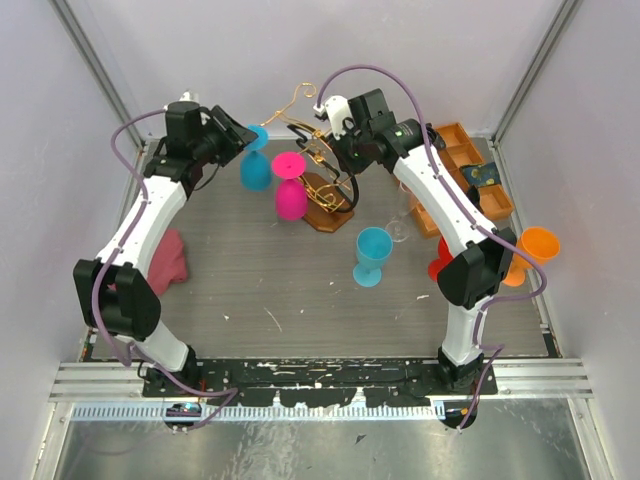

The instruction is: Take the wine glass off the wine glass rack

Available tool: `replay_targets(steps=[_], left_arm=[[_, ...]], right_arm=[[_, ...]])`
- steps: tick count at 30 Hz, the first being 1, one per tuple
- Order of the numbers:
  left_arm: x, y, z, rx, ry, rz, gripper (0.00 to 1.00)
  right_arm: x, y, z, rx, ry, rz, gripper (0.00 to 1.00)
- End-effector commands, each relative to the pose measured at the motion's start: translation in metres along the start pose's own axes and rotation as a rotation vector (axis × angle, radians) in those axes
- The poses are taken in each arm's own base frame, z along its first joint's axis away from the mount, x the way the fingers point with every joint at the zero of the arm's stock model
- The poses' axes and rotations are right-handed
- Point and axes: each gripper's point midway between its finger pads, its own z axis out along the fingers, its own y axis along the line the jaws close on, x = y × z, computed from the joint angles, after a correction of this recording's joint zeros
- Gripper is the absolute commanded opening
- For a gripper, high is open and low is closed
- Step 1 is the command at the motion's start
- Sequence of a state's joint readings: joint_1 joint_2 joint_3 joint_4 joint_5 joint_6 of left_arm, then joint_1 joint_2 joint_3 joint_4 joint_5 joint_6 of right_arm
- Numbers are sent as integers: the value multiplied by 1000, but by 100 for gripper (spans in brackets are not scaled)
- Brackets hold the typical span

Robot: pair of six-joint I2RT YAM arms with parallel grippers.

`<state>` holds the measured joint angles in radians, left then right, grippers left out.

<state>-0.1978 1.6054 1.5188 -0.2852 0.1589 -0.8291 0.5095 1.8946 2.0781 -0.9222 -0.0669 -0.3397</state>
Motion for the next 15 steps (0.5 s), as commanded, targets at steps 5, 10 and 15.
replay_targets(steps=[5,10,15], left_arm=[[-6,-9,-2,39,-15,-18,36],[-16,-1,-11,15,-72,-14,21],[-35,8,-15,-19,-153,-20,0]], right_arm=[[-60,-2,-65,26,-236,-51,7],[-60,-2,-62,24,-231,-49,7],[-58,-3,-62,31,-225,-51,7]])
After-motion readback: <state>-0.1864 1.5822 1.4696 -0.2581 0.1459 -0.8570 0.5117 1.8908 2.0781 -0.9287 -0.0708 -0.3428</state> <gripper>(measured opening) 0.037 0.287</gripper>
